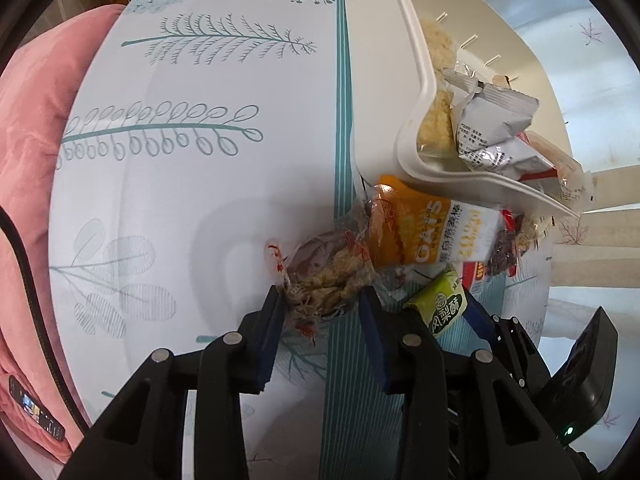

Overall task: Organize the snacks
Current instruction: 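Grasp the peanut candy bag with the left tool while the right tool grasps the green pastry pack, then carry both packs over the tray and open both tools to drop them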

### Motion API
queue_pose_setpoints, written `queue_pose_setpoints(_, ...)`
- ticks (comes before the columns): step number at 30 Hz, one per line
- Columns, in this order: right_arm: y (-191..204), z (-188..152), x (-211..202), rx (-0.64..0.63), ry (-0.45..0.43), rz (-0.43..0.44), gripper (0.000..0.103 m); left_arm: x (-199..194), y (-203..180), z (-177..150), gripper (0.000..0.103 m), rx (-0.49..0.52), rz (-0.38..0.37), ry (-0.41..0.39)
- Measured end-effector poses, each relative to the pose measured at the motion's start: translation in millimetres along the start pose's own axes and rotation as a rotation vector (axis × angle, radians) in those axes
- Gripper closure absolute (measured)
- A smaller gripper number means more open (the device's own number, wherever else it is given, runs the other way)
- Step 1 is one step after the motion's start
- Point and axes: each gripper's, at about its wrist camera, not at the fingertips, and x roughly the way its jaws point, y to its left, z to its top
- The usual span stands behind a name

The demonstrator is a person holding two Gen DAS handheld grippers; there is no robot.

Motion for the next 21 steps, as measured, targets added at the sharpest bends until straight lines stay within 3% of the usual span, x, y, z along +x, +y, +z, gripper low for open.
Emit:
queue_pose_setpoints(11,-9,-29,-22,0.205,0.071,0.087,0.048,-39,10,-31,0.067,0.015,-0.024,-0.053)
queue_pose_setpoints(21,-23,-39,-74,0.308,-0.008,0.102,0.048,-95,9,-46,0.067,0.046,-0.07,-0.138)
